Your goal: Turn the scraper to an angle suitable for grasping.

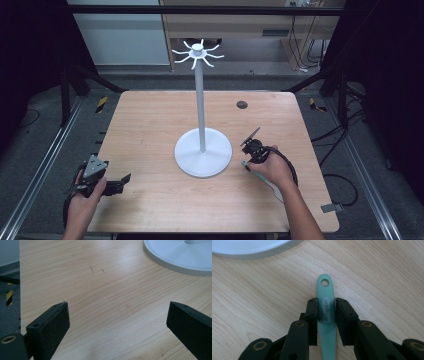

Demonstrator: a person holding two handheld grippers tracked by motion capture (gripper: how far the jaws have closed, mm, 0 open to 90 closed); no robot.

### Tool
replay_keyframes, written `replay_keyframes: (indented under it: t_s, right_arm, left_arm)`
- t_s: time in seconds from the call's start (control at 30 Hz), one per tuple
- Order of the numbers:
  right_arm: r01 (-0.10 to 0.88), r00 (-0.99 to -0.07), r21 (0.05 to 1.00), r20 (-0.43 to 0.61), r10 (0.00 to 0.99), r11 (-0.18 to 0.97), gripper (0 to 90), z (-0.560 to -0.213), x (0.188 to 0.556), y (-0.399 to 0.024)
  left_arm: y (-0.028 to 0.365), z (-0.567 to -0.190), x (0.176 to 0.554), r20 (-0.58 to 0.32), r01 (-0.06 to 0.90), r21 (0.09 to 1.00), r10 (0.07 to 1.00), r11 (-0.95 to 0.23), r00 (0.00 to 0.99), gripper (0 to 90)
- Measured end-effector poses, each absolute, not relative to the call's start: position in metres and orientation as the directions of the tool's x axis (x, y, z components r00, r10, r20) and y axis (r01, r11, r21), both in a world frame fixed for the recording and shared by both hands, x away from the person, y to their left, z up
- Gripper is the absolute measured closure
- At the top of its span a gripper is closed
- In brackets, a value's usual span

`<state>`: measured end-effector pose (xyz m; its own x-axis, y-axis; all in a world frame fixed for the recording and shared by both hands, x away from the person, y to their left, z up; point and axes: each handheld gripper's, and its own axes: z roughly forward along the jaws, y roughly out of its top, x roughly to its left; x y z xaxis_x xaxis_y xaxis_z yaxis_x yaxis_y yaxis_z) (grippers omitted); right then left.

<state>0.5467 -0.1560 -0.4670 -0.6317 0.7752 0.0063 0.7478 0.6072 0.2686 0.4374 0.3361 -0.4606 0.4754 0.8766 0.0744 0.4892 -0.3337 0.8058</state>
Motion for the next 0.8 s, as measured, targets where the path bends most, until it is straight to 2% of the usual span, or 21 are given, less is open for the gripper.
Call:
replay_keyframes:
  t_s: [0.3, 0.63, 0.8]
  right_arm:
    - [0.733, -0.643, 0.288, 0.000, 0.765, 0.616, 74.2, -0.464, 0.544, -0.155]
    - [0.711, -0.628, 0.405, -0.003, 0.778, 0.575, 74.4, -0.435, 0.529, -0.164]
    - [0.692, -0.608, 0.494, 0.007, 0.794, 0.526, 74.5, -0.413, 0.520, -0.177]
  left_arm:
    - [0.336, -0.461, 0.437, 0.074, 0.491, 0.805, 0.878, -0.332, 0.473, 4.3]
    - [0.337, -0.461, 0.436, 0.078, 0.491, 0.804, 0.878, -0.335, 0.472, 4.4]
    - [0.337, -0.461, 0.436, 0.081, 0.491, 0.805, 0.882, -0.332, 0.464, 4.5]
